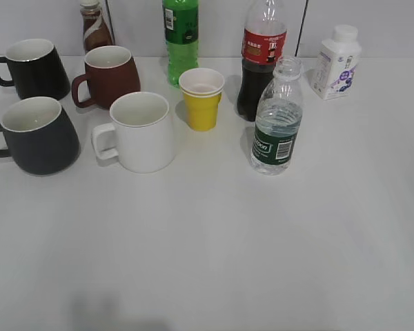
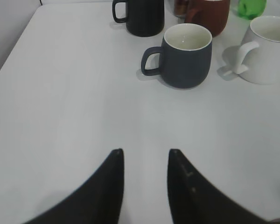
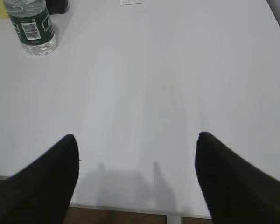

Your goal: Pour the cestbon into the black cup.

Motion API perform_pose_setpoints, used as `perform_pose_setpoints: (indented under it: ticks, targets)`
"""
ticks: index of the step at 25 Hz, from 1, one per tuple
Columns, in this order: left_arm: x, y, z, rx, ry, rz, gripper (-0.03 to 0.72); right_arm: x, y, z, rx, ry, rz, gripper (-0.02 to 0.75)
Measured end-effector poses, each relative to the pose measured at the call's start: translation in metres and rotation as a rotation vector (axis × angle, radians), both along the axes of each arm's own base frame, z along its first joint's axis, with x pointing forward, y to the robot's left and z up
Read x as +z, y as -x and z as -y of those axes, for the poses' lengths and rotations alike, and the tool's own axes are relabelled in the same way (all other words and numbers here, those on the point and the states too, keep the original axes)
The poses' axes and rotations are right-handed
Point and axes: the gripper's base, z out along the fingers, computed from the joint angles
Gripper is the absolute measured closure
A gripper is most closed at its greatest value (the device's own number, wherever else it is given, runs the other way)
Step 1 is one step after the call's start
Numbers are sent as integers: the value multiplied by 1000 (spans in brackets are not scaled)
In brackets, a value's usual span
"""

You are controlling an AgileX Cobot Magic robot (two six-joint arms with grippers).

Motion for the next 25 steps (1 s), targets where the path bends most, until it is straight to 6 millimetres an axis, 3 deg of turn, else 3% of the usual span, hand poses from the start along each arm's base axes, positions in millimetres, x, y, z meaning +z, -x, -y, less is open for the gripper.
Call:
perform_pose_setpoints:
  ticks: [25]
  targets:
    - [0,0,0,0,0,0,449,0,0,0,-2,-6,-1,155]
